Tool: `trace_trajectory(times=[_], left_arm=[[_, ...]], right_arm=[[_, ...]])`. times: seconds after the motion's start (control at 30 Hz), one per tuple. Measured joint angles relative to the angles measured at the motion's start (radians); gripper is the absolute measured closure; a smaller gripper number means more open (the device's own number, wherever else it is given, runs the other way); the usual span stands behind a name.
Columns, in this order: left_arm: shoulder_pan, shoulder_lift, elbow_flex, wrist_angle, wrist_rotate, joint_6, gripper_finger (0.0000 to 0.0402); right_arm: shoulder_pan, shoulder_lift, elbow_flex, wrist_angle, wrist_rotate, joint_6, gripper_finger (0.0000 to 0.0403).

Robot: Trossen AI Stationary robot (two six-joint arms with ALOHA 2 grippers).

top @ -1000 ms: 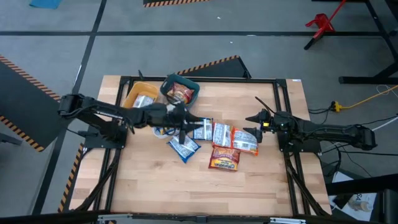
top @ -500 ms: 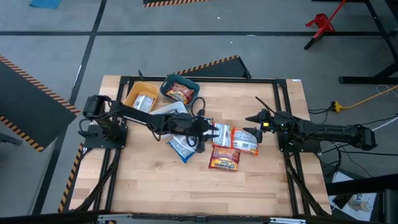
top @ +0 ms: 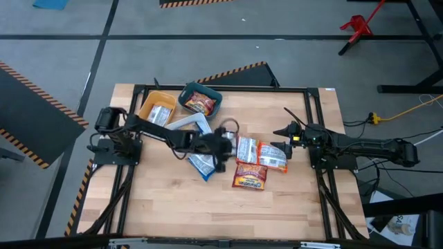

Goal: Sort Maruchan noodles
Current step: Put the bottom blue noodle into the white bin

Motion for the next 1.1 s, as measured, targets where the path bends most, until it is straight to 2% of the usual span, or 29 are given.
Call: trace_trajectory(times=[0.17, 0.33, 0.8, 1.1], left_arm=[[-0.068, 0.000, 0.000, -0.231, 0.049, -0.071, 0.0262], [-0.095, 0.002, -0.001, -0.300, 0.025, -0.098, 0.0246], [-0.052, 0.048, -0.002, -0.312, 0.028, -0.071, 0.0170], [-0.058, 0.107, 0.000, -0.275, -0.023, -0.067, 0.0156]], right_arm=[[0.000, 0.000, 0.000, 0.000, 0.000, -0.001, 0.0107], [0.000, 0.000, 0.000, 0.000, 0.000, -0.002, 0.0107], [0.000, 0.000, 0.000, 0.000, 0.000, -0.002, 0.0107], [0.000, 0.000, 0.000, 0.000, 0.000, -0.002, 0.0107]])
